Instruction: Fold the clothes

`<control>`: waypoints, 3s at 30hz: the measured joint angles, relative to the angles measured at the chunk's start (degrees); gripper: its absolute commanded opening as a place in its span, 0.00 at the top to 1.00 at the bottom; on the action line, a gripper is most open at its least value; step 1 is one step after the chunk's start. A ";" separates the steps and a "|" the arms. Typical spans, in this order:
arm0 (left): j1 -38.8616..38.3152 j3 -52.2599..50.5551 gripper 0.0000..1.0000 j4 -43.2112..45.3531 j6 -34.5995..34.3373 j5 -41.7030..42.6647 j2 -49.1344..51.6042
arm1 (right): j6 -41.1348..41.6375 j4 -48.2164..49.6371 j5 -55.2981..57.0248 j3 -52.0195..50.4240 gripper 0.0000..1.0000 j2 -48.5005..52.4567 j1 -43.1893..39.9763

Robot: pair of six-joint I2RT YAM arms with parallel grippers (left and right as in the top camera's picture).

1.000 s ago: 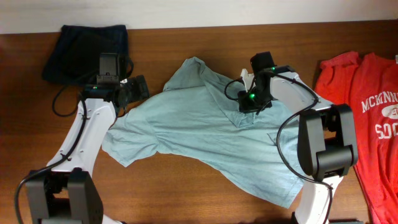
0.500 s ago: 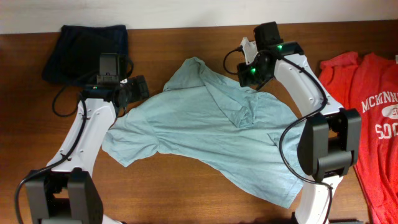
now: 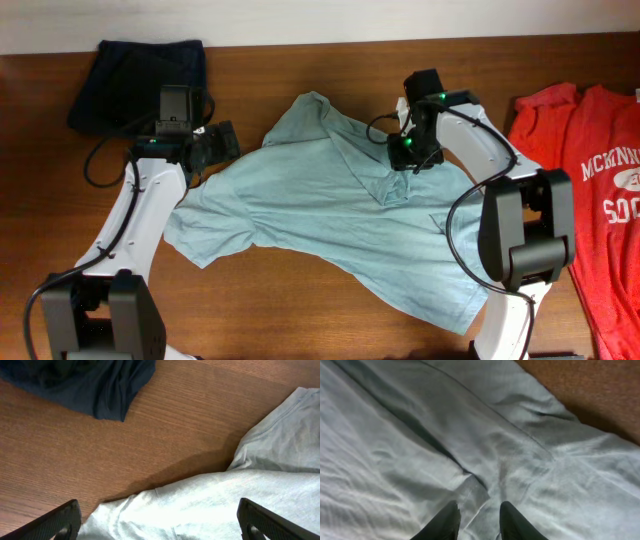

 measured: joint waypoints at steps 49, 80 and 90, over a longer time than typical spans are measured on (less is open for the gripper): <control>0.00 0.00 0.01 0.00 0.00 0.02 0.00 | 3.32 7.91 -1.38 -7.56 0.58 -0.07 0.02; 0.00 0.00 0.01 0.00 0.00 0.00 0.00 | -0.35 8.07 -1.57 -6.40 0.49 -0.07 0.87; 0.00 0.00 0.01 0.00 0.00 0.02 0.00 | -0.68 6.38 -1.57 -3.02 0.49 -0.04 0.87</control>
